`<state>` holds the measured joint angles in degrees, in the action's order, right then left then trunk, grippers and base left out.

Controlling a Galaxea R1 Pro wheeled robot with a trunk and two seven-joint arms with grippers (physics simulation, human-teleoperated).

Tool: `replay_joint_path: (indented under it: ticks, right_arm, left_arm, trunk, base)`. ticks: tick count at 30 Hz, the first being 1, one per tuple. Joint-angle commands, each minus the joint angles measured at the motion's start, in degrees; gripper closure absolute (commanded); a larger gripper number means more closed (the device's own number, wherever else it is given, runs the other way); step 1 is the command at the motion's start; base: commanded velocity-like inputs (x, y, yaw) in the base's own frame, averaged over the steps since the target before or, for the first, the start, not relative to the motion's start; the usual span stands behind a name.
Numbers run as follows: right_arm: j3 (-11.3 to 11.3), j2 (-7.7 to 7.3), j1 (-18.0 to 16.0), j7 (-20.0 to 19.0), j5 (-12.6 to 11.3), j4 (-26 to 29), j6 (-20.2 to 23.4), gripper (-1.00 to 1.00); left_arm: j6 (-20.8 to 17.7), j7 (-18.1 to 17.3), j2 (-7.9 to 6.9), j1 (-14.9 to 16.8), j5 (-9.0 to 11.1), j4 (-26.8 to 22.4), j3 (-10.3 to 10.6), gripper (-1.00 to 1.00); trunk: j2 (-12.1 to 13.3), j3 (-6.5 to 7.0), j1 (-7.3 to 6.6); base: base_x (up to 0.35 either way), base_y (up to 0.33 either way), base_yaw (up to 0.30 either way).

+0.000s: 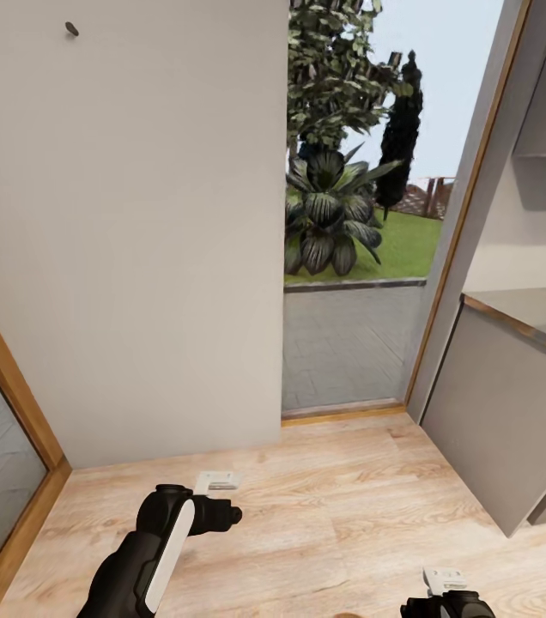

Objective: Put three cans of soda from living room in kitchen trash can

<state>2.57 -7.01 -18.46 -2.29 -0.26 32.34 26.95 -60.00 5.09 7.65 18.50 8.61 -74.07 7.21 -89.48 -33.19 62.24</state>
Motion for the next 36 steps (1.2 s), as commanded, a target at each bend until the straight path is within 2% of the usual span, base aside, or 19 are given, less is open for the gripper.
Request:
replay_joint_path:
  ticks: [1, 25, 36]
  right_arm:
    - [0.0, -0.01, 0.0, 0.0, 0.0, 0.0, 0.0, -1.00]
    - [0.0, 0.07, 0.0, 0.1, 0.1, -0.6, 0.1, -1.00]
    - [-0.2, 0.38, 0.0, 0.2, 0.1, -2.6, 0.1, -1.00]
  left_arm:
    - [0.0, 0.0, 0.00, 0.0, 0.0, 0.0, 0.0, -1.00]
    - [0.0, -0.2, 0.00, 0.0, -0.1, 0.3, 0.0, -1.00]
    - [0.0, -0.3, 0.00, 0.0, -0.1, 0.4, 0.0, -1.00]
  trunk:
    - [-0.4, -0.18, 0.23]
    - [-10.0, -4.49, 5.50]
    - [-14.5, -6.47, 7.91]
  base:
    - [0.000, 0.000, 0.000]
    - [0.000, 0.000, 0.000]
    - [0.000, 0.000, 0.000]
